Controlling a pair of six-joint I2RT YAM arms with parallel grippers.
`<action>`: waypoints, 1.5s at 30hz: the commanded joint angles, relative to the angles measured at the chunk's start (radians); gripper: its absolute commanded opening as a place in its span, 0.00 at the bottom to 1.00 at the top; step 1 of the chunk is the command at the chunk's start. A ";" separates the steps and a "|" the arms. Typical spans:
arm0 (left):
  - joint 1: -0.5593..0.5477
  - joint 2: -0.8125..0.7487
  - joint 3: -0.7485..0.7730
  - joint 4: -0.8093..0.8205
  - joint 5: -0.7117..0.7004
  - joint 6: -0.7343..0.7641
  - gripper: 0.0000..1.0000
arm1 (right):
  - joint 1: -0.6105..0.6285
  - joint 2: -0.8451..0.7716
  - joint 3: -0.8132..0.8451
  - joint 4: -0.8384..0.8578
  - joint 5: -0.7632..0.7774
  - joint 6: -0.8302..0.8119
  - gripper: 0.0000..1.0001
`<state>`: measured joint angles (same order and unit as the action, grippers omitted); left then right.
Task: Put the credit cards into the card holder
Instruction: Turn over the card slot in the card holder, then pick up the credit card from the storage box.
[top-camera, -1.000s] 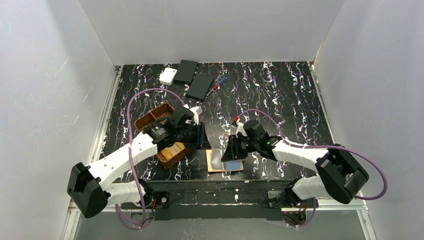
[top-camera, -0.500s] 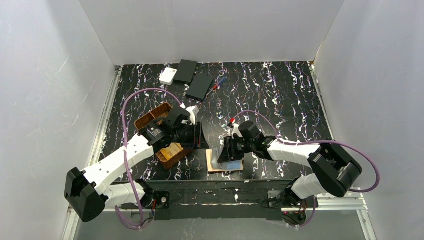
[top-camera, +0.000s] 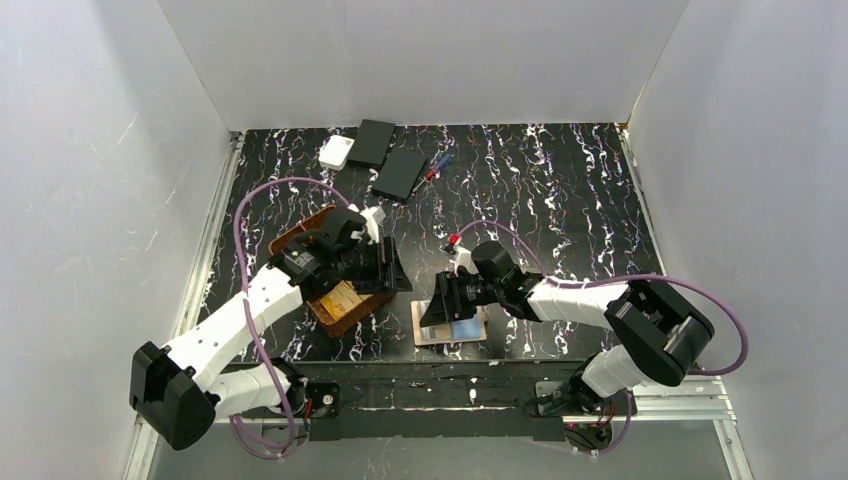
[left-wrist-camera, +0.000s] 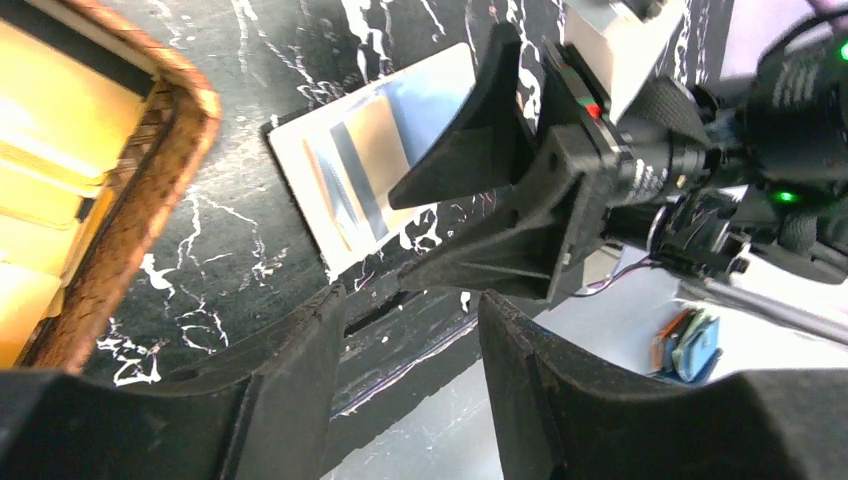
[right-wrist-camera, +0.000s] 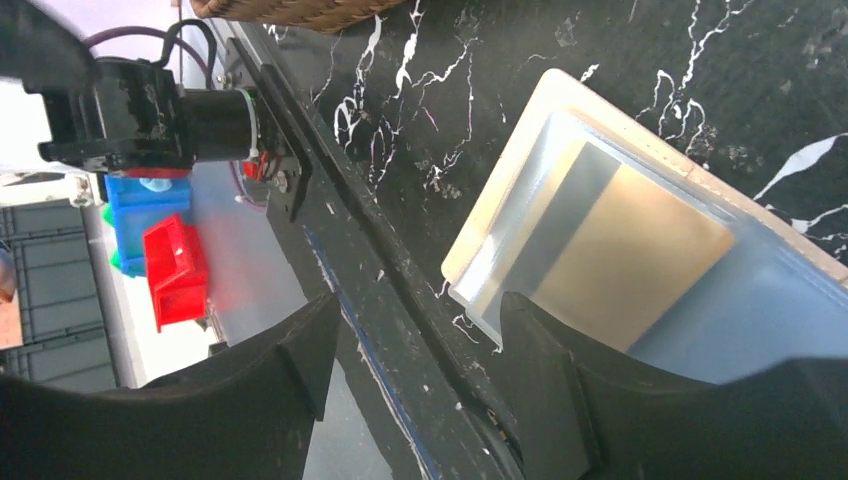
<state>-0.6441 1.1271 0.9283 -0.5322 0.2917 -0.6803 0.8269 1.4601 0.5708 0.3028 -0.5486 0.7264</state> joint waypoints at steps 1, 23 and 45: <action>0.185 -0.064 -0.027 -0.015 0.119 0.013 0.54 | 0.000 -0.062 0.140 -0.205 0.066 -0.182 0.70; 0.337 -0.074 -0.252 0.073 -0.309 -0.269 0.66 | -0.005 0.037 0.426 -0.388 0.218 -0.280 0.69; 0.216 0.022 -0.401 0.381 -0.530 -0.316 0.46 | 0.000 0.024 0.402 -0.370 0.215 -0.267 0.68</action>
<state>-0.4139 1.1652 0.5479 -0.1560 -0.1547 -0.9753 0.8207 1.5312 0.9806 -0.0810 -0.3414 0.4626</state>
